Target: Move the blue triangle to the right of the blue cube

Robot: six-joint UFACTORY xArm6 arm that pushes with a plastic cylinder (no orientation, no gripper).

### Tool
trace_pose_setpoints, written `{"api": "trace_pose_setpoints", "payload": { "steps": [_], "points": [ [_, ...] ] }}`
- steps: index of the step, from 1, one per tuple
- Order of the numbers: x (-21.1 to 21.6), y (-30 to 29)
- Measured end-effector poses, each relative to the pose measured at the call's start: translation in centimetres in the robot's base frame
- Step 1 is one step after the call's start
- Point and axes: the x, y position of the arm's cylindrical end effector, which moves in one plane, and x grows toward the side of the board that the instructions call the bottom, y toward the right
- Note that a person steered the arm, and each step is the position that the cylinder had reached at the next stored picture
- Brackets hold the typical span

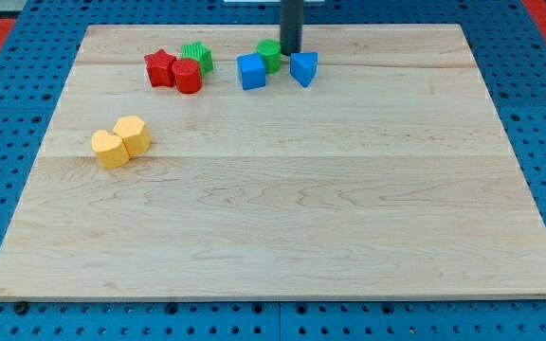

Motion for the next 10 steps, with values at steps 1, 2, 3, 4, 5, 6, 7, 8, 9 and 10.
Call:
{"api": "trace_pose_setpoints", "payload": {
  "steps": [1,2,3,4,5,6,7,8,9,10],
  "points": [
    [0.0,-3.7],
    [0.0,-4.1],
    [-0.3,-4.1],
    [-0.3,-3.3],
    [-0.6,0.1],
    [-0.6,4.2],
    [0.3,5.2],
    [4.1,5.2],
    [9.3,5.0],
    [12.5,1.5]
  ]
}}
